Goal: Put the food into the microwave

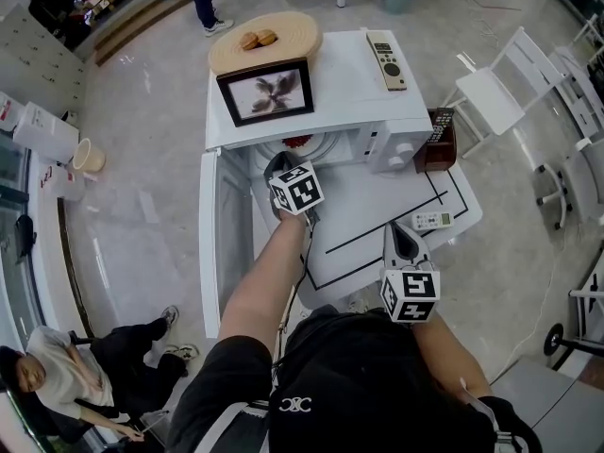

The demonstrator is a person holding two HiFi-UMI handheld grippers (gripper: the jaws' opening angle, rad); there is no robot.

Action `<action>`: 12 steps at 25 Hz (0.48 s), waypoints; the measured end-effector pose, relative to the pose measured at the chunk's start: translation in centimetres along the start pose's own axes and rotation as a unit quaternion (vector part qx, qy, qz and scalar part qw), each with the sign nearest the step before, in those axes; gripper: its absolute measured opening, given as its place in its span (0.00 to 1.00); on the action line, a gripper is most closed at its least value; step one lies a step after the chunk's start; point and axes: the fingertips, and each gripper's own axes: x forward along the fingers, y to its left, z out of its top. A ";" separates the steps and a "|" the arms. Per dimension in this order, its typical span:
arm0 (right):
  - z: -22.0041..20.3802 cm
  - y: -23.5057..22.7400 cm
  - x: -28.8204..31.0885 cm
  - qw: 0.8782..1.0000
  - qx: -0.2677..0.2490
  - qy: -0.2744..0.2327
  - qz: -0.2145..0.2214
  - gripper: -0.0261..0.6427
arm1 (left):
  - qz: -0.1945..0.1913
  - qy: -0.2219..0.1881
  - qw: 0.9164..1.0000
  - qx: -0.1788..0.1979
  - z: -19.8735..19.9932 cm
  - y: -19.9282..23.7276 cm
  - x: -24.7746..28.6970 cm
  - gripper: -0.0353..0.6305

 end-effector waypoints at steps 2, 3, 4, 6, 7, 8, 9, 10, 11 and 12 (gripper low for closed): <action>0.1 0.5 0.0 1.000 -0.002 -0.003 0.005 0.05 | -0.009 -0.004 1.000 0.014 -0.3 -0.3 -0.7 0.06; 0.1 0.7 0.0 1.000 -0.002 -0.003 0.007 0.05 | -0.016 -0.006 1.000 0.018 -0.4 -0.4 -1.0 0.06; 0.1 0.8 0.0 1.000 -0.002 -0.004 0.009 0.05 | -0.022 -0.008 0.999 0.023 -0.5 -0.6 -1.4 0.06; 0.2 1.2 0.0 1.000 -0.002 -0.006 0.014 0.05 | -0.034 -0.011 0.999 0.035 -0.7 -1.0 -2.0 0.06; 0.3 1.3 0.0 1.000 -0.003 -0.008 0.016 0.05 | -0.038 -0.012 0.998 0.038 -0.8 -1.1 -2.3 0.06; 0.3 1.5 0.0 1.000 -0.003 -0.010 0.017 0.05 | -0.042 -0.012 0.998 0.038 -0.9 -1.2 -2.6 0.06; 0.4 1.7 0.0 1.000 -0.004 -0.011 0.019 0.05 | -0.045 -0.013 0.998 0.036 -1.0 -1.3 -3.0 0.06; 0.4 1.9 -0.1 1.000 -0.005 -0.013 0.021 0.05 | -0.048 -0.015 0.998 0.036 -1.0 -1.4 -3.5 0.06; 0.4 2.1 -0.1 1.000 -0.005 -0.014 0.023 0.05 | -0.051 -0.017 0.998 0.037 -1.1 -1.5 -4.1 0.06; 0.4 2.2 -0.1 1.000 -0.004 -0.015 0.025 0.05 | -0.055 -0.021 0.997 0.041 -1.1 -1.7 -4.8 0.06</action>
